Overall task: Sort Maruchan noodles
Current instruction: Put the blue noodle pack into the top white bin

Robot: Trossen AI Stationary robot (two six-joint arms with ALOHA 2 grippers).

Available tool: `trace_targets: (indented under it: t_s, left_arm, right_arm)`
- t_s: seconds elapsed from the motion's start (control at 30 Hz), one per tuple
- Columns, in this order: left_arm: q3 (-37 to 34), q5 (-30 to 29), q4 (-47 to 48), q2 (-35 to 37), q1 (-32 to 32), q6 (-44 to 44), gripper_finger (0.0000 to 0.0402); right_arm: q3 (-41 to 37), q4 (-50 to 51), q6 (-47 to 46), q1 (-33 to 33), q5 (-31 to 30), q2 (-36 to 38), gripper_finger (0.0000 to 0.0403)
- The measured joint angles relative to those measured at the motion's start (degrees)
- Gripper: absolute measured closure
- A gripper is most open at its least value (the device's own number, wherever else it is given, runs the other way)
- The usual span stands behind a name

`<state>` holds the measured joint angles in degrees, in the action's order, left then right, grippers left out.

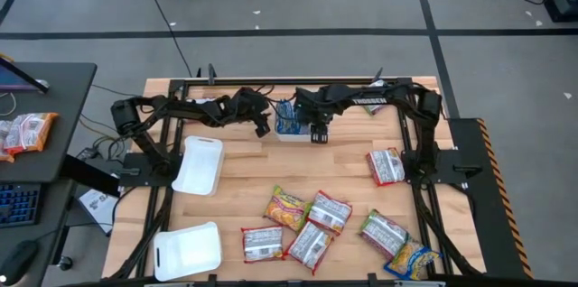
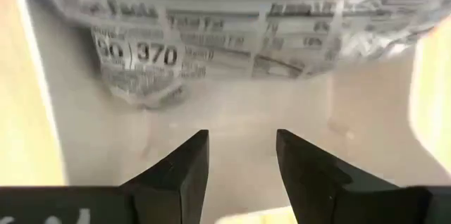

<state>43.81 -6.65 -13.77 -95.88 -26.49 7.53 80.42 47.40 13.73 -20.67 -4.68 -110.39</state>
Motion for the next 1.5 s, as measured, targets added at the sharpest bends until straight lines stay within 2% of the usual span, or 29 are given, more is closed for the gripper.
trace_targets:
  t_s: [0.13, 0.23, 0.3, 0.4, 0.53, 0.7, 0.83, 0.97, 1.13, 1.27, 1.4, 1.5]
  left_arm:
    - [0.0, 5.3, -3.2, 0.0, 1.6, -2.4, 0.0251]
    - [-0.2, 3.7, -3.9, 0.0, 2.5, -2.2, 0.0251]
    - [-0.2, 1.7, -3.9, 0.0, 2.4, -2.0, 0.0251]
    - [-0.2, 0.5, -3.0, 0.5, 1.8, -2.1, 0.0251]
    - [-0.2, 2.6, -2.1, 2.9, 0.7, -2.7, 0.0251]
    - [0.0, 3.6, -0.4, 8.0, 0.0, -2.5, 0.0251]
    - [0.0, 3.2, 4.3, 12.6, 0.0, -2.4, 0.0251]
    - [0.0, 2.9, 10.6, 16.3, 1.0, -4.0, 0.0251]
    - [-2.7, 2.9, 10.7, 20.8, 6.0, -7.6, 0.0251]
    - [-8.1, 2.9, 1.0, 24.2, 12.6, -10.3, 0.0251]
    - [-14.5, 3.0, -12.8, 26.3, 19.6, -12.2, 0.0251]
    - [-17.4, 2.9, -19.1, 27.1, 24.3, -11.2, 0.0251]
  right_arm:
    - [-0.2, -9.3, -1.3, -0.2, 3.4, -0.2, 0.0231]
    - [-0.4, -13.9, -3.2, 0.3, 8.0, 0.2, 0.0231]
    - [0.2, -15.7, -3.4, 0.5, 8.7, 0.2, 0.0231]
    - [1.0, -13.4, -3.3, 0.8, 7.1, 0.5, 0.0231]
    - [1.1, -8.0, -3.5, 0.6, 4.5, 0.5, 0.0231]
    - [1.1, -6.6, -3.7, 1.7, 1.9, 1.4, 0.0231]
    - [1.3, -4.6, -5.8, 3.3, -4.4, 5.2, 0.0231]
    - [3.9, 2.4, -10.6, 6.3, -8.2, 10.5, 0.0231]
    - [6.8, 9.6, -22.9, 14.5, -8.0, 18.1, 0.0231]
    - [7.0, 7.5, -35.7, 26.0, -5.9, 23.4, 0.0233]
    - [7.0, 1.2, -44.8, 39.9, -12.0, 24.8, 0.0238]
    - [7.0, -4.8, -49.2, 48.3, -16.4, 23.0, 0.0239]
